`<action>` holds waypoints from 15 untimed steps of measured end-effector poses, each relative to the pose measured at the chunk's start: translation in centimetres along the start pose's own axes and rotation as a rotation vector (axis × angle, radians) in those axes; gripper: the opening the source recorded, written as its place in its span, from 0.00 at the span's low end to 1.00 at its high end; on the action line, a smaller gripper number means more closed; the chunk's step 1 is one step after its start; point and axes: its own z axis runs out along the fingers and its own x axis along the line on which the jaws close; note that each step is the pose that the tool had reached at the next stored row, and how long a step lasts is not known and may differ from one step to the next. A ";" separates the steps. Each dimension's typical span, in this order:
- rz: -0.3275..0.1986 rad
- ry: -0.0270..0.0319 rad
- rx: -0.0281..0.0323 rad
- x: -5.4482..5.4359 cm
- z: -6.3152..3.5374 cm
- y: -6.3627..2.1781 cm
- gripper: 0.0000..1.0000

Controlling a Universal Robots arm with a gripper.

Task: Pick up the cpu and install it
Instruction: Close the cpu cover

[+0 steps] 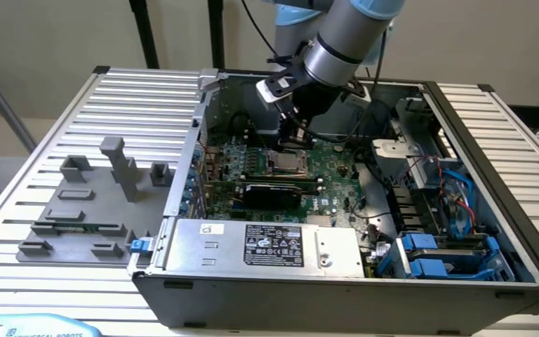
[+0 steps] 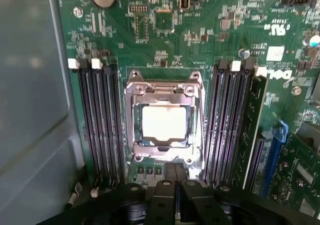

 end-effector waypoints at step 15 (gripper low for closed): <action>0.000 0.0000 0.0000 -0.1 2.46 -0.07 0.11</action>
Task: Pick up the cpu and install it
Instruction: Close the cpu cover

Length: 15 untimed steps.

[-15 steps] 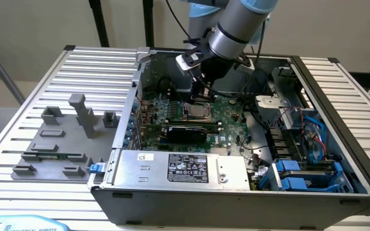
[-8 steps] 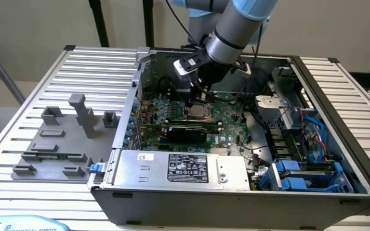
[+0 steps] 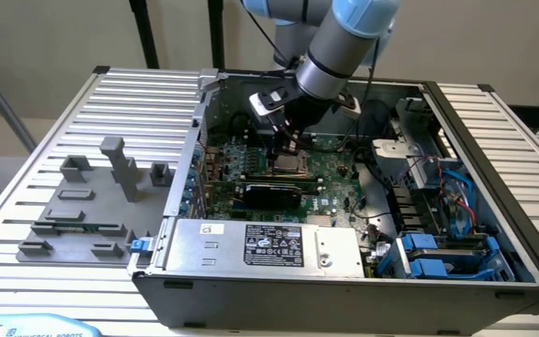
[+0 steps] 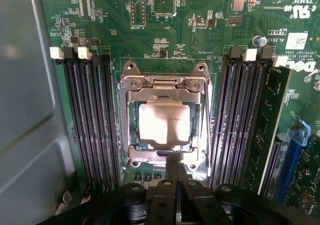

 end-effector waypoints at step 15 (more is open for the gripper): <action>0.000 0.0000 -0.0004 0.0 1.10 0.08 0.11</action>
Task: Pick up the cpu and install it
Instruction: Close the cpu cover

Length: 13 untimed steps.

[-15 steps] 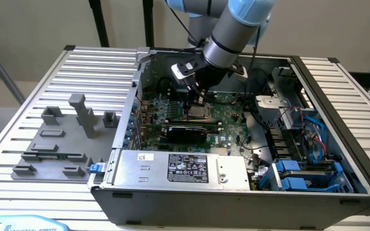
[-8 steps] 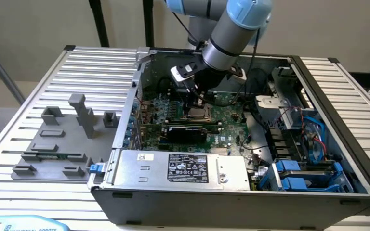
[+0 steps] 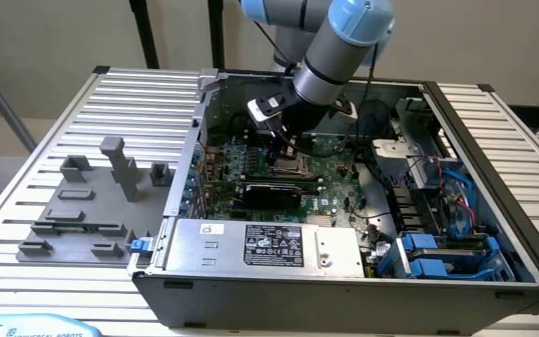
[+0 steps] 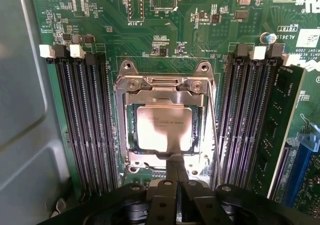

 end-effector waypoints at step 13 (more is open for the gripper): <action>0.000 0.0000 -0.0024 0.0 0.33 0.01 0.11</action>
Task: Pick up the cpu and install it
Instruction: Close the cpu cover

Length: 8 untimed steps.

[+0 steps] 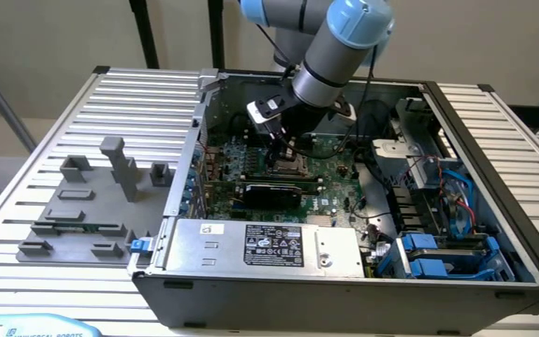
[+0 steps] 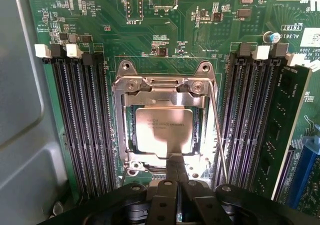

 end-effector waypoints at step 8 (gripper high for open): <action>0.000 0.0000 0.0000 0.1 -1.12 -0.59 0.11</action>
